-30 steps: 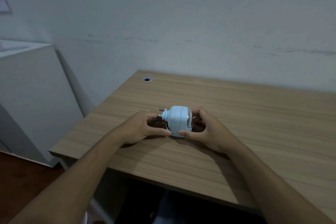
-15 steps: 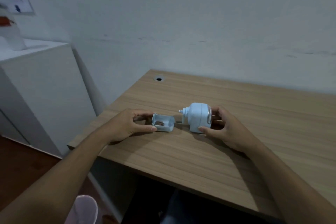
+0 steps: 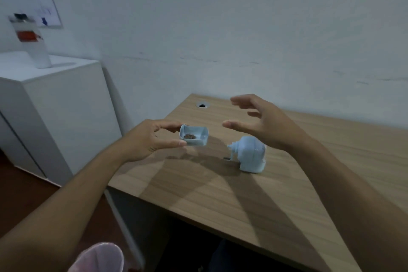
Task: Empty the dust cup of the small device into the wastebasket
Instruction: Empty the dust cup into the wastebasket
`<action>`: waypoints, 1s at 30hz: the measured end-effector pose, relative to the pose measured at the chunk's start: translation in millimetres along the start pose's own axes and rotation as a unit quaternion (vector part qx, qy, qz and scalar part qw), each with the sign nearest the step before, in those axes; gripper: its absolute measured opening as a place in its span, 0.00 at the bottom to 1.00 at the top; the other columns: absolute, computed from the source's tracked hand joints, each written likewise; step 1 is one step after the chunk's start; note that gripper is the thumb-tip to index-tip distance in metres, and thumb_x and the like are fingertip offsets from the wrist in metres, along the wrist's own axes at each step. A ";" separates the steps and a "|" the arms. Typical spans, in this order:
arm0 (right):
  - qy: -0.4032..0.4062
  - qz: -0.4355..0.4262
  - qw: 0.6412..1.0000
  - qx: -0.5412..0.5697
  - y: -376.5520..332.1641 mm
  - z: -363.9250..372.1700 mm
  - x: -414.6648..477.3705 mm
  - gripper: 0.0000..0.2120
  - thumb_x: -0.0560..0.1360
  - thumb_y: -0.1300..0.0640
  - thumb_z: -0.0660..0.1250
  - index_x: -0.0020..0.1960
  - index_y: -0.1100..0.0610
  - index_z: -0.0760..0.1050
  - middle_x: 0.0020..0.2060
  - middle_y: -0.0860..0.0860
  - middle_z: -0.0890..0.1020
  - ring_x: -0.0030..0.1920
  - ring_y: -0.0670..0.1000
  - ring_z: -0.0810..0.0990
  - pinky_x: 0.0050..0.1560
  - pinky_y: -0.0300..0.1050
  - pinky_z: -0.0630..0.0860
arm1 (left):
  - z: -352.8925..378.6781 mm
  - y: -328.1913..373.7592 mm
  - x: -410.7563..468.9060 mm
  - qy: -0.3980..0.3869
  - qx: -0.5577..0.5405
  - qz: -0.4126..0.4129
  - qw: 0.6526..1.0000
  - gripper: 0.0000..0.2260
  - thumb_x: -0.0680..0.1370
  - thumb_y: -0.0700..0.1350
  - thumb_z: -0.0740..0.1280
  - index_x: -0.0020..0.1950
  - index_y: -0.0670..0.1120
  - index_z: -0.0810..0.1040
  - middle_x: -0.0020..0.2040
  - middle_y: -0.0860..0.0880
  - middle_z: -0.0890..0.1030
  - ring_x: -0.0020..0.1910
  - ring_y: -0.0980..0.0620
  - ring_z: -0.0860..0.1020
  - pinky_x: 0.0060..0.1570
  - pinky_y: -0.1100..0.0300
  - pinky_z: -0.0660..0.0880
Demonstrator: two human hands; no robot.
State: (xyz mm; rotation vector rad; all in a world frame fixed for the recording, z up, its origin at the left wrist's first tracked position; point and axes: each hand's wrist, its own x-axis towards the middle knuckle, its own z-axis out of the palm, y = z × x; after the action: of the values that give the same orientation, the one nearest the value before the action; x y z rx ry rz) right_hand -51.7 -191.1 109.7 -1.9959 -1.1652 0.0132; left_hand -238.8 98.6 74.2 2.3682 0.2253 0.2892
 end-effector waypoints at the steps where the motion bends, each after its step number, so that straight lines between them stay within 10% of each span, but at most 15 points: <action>1: -0.018 -0.011 1.000 -0.012 -12.5 5.1 9.6 0.37 0.71 0.30 0.80 0.76 0.44 0.79 0.70 0.38 0.83 0.72 0.39 0.80 0.76 0.44 0.78 | -7.7 2.9 -1.6 0.006 0.005 0.002 1.000 0.30 0.74 0.64 0.78 0.75 0.63 0.82 0.67 0.61 0.85 0.60 0.78 0.78 0.65 0.64 0.73; 6: -0.099 -0.032 0.994 -0.016 -56.1 51.7 51.4 0.38 0.68 0.31 0.81 0.74 0.45 0.81 0.65 0.42 0.86 0.65 0.41 0.85 0.71 0.48 0.83 | -46.8 0.5 -22.0 0.043 0.040 0.006 0.998 0.28 0.76 0.63 0.76 0.76 0.61 0.81 0.68 0.60 0.84 0.47 0.81 0.79 0.67 0.52 0.73; 11: -0.154 -0.027 0.987 0.041 -84.8 109.4 67.2 0.31 0.72 0.36 0.82 0.70 0.46 0.83 0.57 0.44 0.91 0.56 0.44 0.91 0.66 0.51 0.86 | -84.0 -25.6 -57.4 0.075 0.063 -0.016 0.995 0.28 0.74 0.65 0.76 0.74 0.63 0.83 0.68 0.63 0.84 0.60 0.77 0.78 0.66 0.64 0.71; 25: -0.235 -0.052 0.957 0.163 -167.1 315.9 54.7 0.26 0.78 0.42 0.80 0.73 0.47 0.79 0.63 0.46 0.88 0.56 0.46 0.89 0.64 0.54 0.86 | -130.9 -136.7 -222.7 0.145 0.015 -0.155 0.977 0.28 0.74 0.60 0.82 0.74 0.58 0.85 0.66 0.59 0.88 0.64 0.66 0.84 0.68 0.56 0.77; 30: -0.266 -0.035 0.947 0.177 -165.3 380.7 26.6 0.28 0.80 0.45 0.78 0.77 0.47 0.76 0.68 0.47 0.86 0.60 0.45 0.86 0.66 0.52 0.85 | -112.5 -181.0 -263.5 0.169 -0.003 -0.192 0.967 0.25 0.77 0.42 0.83 0.73 0.49 0.85 0.63 0.53 0.88 0.44 0.76 0.83 0.47 0.78 0.74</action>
State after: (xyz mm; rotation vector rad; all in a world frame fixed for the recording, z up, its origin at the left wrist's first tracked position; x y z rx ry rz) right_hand -301.0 110.4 -31.2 -1.6680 -1.4455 0.7156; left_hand -536.5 238.0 -8.5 2.1964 0.8321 0.5019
